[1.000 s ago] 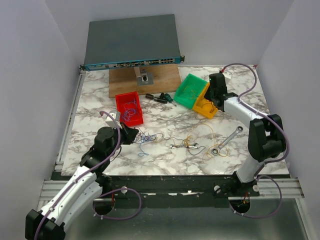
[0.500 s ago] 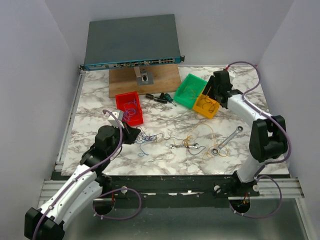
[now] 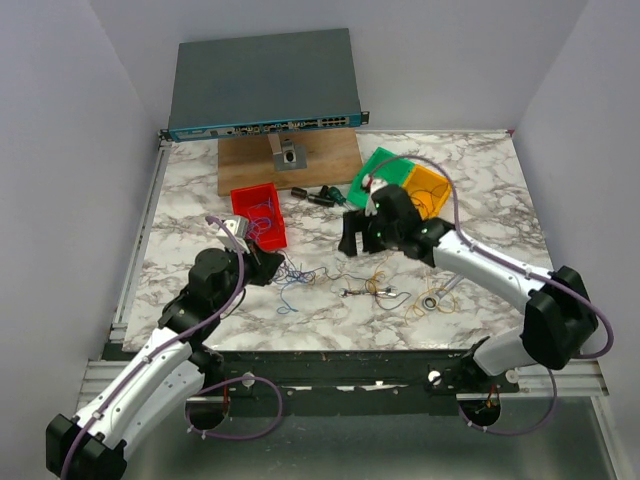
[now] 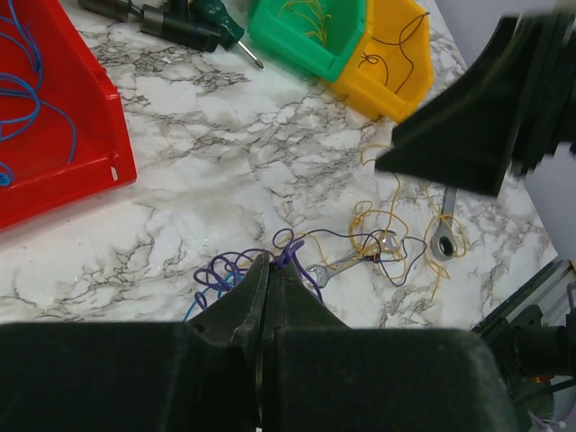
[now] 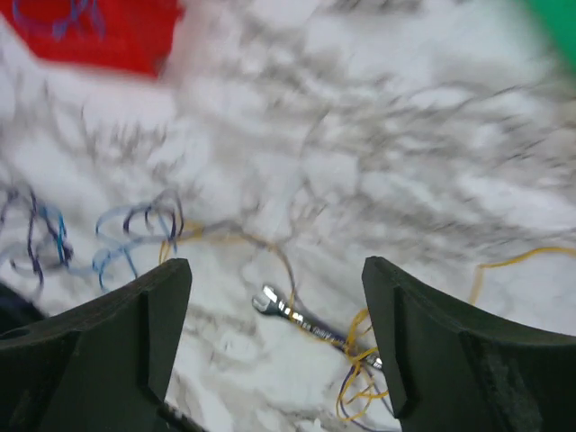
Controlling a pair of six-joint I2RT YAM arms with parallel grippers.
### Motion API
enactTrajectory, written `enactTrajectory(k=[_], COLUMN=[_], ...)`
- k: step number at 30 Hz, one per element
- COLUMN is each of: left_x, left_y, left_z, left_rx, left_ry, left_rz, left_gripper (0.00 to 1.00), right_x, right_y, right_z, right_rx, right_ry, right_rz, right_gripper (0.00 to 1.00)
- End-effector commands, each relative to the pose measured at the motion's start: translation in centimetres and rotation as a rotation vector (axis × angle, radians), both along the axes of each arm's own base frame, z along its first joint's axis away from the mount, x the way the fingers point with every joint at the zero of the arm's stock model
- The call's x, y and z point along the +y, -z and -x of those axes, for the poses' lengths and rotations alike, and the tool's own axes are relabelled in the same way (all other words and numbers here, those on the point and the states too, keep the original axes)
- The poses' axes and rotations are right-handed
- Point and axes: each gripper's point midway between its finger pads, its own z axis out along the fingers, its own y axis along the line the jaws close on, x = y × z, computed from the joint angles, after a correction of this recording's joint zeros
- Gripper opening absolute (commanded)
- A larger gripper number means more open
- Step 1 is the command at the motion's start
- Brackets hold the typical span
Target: Untangle the cables
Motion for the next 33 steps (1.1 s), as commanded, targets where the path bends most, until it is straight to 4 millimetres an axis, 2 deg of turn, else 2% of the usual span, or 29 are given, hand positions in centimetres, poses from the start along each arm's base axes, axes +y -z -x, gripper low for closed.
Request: enactTrajectory(k=[1,3,9,11,13,17,21,24,28,33], left_x=[0.7,1.3,2.7,3.0,3.3,3.7,3.9,3.9,4.1,4.5], left_y=[-0.8,-0.7,-0.9,-0.6,-0.2,0.2,0.2,0.4,0.3,-0.3], left_z=[-0.2,-0.3,-0.6,-0.7,-0.7,-0.8,-0.9,-0.8,-1.0,-1.5], left_rx=[-0.008,-0.003,-0.012,-0.003,0.009,0.013,0.003,0.000,-0.008,-0.020], left_ry=[-0.055,-0.090,-0.162,-0.178,-0.195,-0.219,-0.229,-0.230,-0.242,-0.273], left_rz=[0.019,0.016,-0.003,-0.012,-0.021,-0.025,-0.023,-0.023,-0.031,-0.031], left_gripper=[0.00,0.00,0.00,0.00,0.00,0.00,0.00,0.00,0.00,0.00], right_x=[3.5,4.3,7.3,8.2,8.9,10.1,11.7,12.6,13.6,13.9], right_y=[3.0,3.8,5.1,5.3,5.6,5.8,5.5,5.9,6.7,7.1], right_z=[6.6,7.4,7.4,7.0,6.5,4.6,4.2,3.9,4.7,6.8], right_rx=[0.071,0.061,-0.028,-0.078,-0.128,-0.231,-0.292,-0.297,-0.270,-0.235], right_ry=[-0.269,-0.329,-0.471,-0.507,-0.532,-0.560,-0.626,-0.636,-0.708,-0.800], right_rz=[-0.053,-0.056,-0.015,0.009,0.039,0.081,0.073,0.084,0.084,0.038], right_gripper=[0.81,0.73,0.70,0.70,0.65,0.60,0.59,0.54,0.51,0.52])
